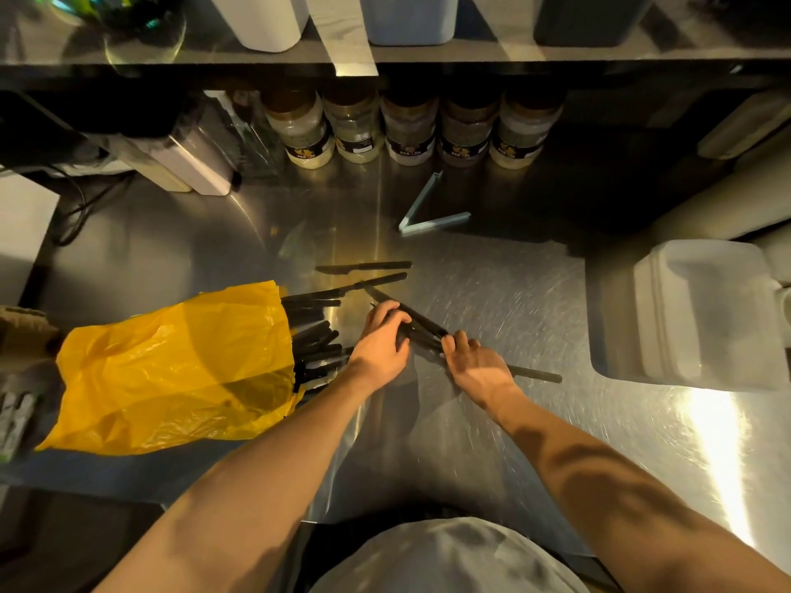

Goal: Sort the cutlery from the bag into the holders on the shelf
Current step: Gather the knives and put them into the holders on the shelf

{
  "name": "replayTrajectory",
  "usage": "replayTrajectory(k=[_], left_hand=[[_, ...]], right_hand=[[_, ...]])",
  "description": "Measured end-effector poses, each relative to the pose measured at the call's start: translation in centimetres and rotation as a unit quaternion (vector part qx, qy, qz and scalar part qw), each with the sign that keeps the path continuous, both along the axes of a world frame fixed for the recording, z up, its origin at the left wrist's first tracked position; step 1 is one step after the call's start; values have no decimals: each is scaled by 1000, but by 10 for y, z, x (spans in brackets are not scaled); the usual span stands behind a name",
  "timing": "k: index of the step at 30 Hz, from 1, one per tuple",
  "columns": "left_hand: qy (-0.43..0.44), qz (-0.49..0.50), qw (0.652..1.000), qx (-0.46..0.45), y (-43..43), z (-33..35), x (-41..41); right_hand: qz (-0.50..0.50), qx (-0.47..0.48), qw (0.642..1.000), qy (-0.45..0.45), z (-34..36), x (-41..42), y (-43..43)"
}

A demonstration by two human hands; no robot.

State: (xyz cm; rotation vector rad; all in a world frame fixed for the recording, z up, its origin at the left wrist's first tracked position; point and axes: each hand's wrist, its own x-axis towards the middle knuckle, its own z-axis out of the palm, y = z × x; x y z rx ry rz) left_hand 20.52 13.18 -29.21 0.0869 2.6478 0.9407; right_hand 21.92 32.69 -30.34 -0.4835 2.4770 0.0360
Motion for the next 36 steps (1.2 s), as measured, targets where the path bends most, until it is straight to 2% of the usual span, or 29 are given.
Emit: replayTrajectory(k=[6,11,15,21,27,32,36], left_hand=[[17,46,999,-19,-6,10,-16],[24,-42,993,-109,-1,8,-29],[31,-23,991,-128,15,0,-21],[52,-58,987,-137,21,-6,-13],[99,-155,949,-255,21,-11,-7],[72,-193,945,-255,27,-7,1],[36,-154,961,-227,32,1,6]], right_hand=[[-102,-82,991,-8,1,11,13],[-160,-99,982,4,4,24,26],[-182,-98,978,0,5,29,34],[-189,-112,975,0,7,30,42],[-195,-145,970,-11,15,29,39],[-210,-172,962,6,29,28,33],[-216,-196,956,1,39,25,26]])
